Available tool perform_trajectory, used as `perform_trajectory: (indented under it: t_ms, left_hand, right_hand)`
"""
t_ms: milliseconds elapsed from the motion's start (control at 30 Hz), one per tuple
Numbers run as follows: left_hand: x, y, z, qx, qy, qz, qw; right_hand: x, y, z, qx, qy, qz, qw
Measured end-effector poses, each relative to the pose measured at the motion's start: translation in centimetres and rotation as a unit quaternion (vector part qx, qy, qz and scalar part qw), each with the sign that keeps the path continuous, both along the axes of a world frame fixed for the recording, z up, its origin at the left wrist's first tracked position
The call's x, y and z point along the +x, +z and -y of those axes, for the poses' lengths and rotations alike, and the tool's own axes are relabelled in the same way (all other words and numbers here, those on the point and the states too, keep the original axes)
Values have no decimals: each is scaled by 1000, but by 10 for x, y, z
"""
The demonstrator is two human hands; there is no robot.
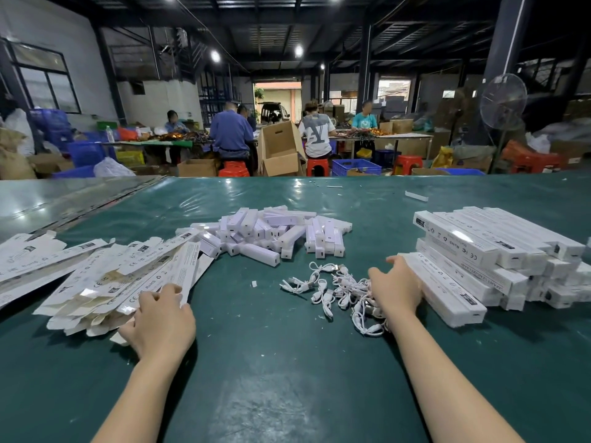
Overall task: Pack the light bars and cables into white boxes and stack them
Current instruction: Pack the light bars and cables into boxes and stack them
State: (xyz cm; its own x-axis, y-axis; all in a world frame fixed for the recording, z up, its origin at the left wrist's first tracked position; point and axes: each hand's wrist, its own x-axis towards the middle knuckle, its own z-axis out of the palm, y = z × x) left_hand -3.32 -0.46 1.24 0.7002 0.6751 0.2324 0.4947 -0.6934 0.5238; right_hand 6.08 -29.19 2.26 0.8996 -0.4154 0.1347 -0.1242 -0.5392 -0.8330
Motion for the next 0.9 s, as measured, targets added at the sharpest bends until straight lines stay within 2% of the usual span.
perform_trajectory:
  t_ms: [67, 133, 233, 267, 333, 400, 467, 533, 600, 633, 667, 700, 767, 800, 833, 900]
  left_hand:
    - [1, -1, -1, -9, -11, 17, 1000]
    - [1, -1, 0, -17, -16, 37, 999]
    - [3, -1, 0, -24, -23, 67, 997]
    - [3, -1, 0, -27, -25, 79, 996]
    - [3, 0, 1, -41, -27, 108, 993]
    - [5, 1, 0, -75, -27, 155, 985]
    - [10, 3, -2, -147, -17, 218, 965]
    - [13, 7, 2, -253, 0, 303, 919]
    - [13, 10, 13, -299, -9, 360, 884]
    - [12, 11, 22, -311, -29, 376, 872]
    - [12, 12, 32, -335, -64, 389, 856]
    - [11, 13, 42, -369, -111, 394, 834]
    - [9, 16, 59, -442, -214, 371, 788]
    - [8, 16, 65, -466, -265, 342, 771]
    - [7, 16, 69, -469, -307, 308, 768]
    - [4, 11, 74, -447, -348, 253, 784]
  right_hand:
    - [4, -1, 3, -30, 6, -60, 998]
    - [6, -1, 2, -22, 27, -64, 997]
    - [2, 1, -2, 25, 71, -27, 997]
    - [2, 1, -3, 14, 75, -22, 997]
    - [1, 0, -6, -68, 62, 3, 996]
    - [-1, 2, -12, -90, 56, 71, 992]
    - [-5, 5, -21, -50, 62, 142, 987]
    - [-13, 7, -34, -46, 88, 188, 977]
    - [-20, 7, -49, -40, 144, 198, 969]
    - [-24, 7, -57, -7, 185, 180, 966]
    - [-29, 7, -66, 67, 241, 145, 957]
    - [-34, 9, -75, 181, 300, 94, 932]
    - [-40, 13, -88, 419, 378, -7, 826]
    - [-42, 13, -92, 488, 389, -28, 781]
    - [-42, 11, -93, 522, 387, -34, 759]
    - [-44, 6, -93, 557, 365, -31, 746]
